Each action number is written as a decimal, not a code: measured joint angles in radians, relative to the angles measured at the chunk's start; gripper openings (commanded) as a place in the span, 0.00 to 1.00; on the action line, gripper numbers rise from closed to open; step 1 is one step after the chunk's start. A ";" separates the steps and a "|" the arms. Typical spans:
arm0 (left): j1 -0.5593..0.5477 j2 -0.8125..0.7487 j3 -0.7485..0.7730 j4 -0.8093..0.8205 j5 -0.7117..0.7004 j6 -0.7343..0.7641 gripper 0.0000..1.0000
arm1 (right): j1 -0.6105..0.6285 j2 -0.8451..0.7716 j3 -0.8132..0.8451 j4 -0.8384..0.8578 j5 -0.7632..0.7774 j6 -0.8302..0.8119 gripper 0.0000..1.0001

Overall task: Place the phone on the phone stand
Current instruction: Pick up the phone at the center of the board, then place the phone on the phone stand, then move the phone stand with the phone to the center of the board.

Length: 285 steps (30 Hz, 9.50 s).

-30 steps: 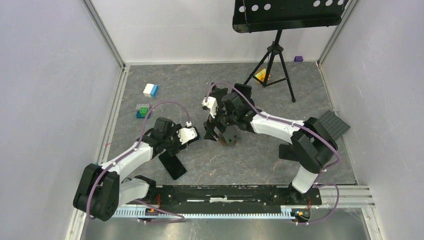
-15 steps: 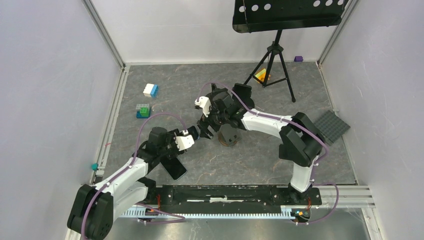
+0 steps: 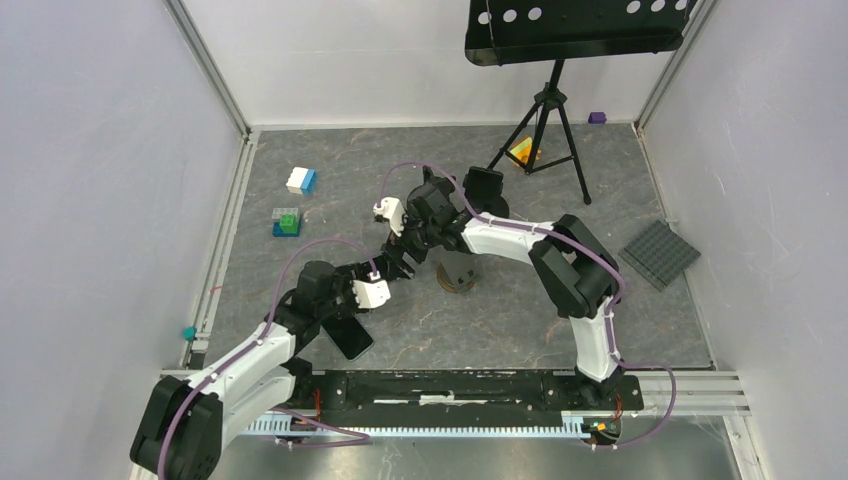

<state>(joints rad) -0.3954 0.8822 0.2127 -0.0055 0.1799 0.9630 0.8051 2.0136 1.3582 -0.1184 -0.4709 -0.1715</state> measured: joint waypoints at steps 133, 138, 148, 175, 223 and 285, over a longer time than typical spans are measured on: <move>0.050 0.424 0.526 1.110 0.714 -1.785 0.49 | -0.382 -0.714 -0.665 0.979 -0.462 0.876 0.00; 0.044 0.482 0.538 1.168 0.716 -1.838 0.23 | -0.381 -0.703 -0.669 0.994 -0.472 0.890 0.00; 0.030 0.491 0.566 1.134 0.739 -1.888 0.02 | -0.386 -0.700 -0.674 0.992 -0.481 0.849 0.50; -0.233 0.452 0.481 0.620 0.467 -1.393 0.02 | -0.754 -1.080 -0.689 0.451 -0.368 0.309 0.87; -0.259 0.700 0.499 0.664 0.388 -1.351 0.02 | -0.780 -1.004 -0.759 0.319 -0.389 0.140 0.88; -0.173 0.235 0.468 0.077 0.266 -0.835 1.00 | -0.418 -0.762 -0.758 -0.069 -0.195 -0.431 0.75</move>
<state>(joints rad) -0.5682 1.1175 0.6804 0.0711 0.4458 0.1280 0.3866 1.2518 0.5999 -0.1871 -0.6659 -0.6025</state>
